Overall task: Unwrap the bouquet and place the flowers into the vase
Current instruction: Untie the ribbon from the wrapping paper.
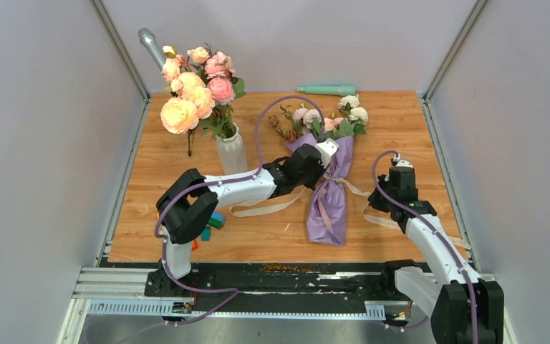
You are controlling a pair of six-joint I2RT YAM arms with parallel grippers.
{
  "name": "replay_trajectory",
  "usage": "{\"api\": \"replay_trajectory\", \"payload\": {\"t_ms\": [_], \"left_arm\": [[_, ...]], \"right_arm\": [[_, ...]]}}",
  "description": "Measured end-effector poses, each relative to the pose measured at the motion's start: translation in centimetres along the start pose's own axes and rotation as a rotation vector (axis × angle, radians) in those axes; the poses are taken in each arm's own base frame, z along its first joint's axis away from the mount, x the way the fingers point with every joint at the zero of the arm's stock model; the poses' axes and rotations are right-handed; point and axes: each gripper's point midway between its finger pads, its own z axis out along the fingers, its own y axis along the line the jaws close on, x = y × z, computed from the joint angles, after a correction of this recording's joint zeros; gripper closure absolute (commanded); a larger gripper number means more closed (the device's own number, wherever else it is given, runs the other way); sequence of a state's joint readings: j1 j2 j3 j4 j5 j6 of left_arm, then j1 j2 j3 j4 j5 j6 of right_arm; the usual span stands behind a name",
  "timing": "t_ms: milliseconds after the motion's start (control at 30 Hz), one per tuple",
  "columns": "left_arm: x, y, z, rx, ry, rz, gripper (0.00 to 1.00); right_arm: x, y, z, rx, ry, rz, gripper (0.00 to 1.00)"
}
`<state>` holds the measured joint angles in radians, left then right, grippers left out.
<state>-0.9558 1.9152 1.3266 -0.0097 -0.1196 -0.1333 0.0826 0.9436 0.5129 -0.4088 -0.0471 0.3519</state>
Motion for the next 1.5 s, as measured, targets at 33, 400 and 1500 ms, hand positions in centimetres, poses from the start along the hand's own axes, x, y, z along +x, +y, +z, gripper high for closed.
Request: {"api": "replay_trajectory", "payload": {"t_ms": [33, 400, 1500], "left_arm": [[-0.2, 0.1, -0.2, -0.004, -0.003, -0.003, 1.00], [-1.5, -0.3, -1.2, 0.014, -0.030, -0.030, 1.00], [-1.3, -1.0, -1.3, 0.050, -0.018, -0.074, 1.00]], "right_arm": [[-0.2, -0.6, 0.2, 0.035, -0.006, 0.006, 1.00], [-0.8, -2.7, 1.6, 0.167, 0.036, 0.065, 0.23], [7.5, 12.0, 3.1, -0.487, 0.198, 0.036, 0.90]]}}
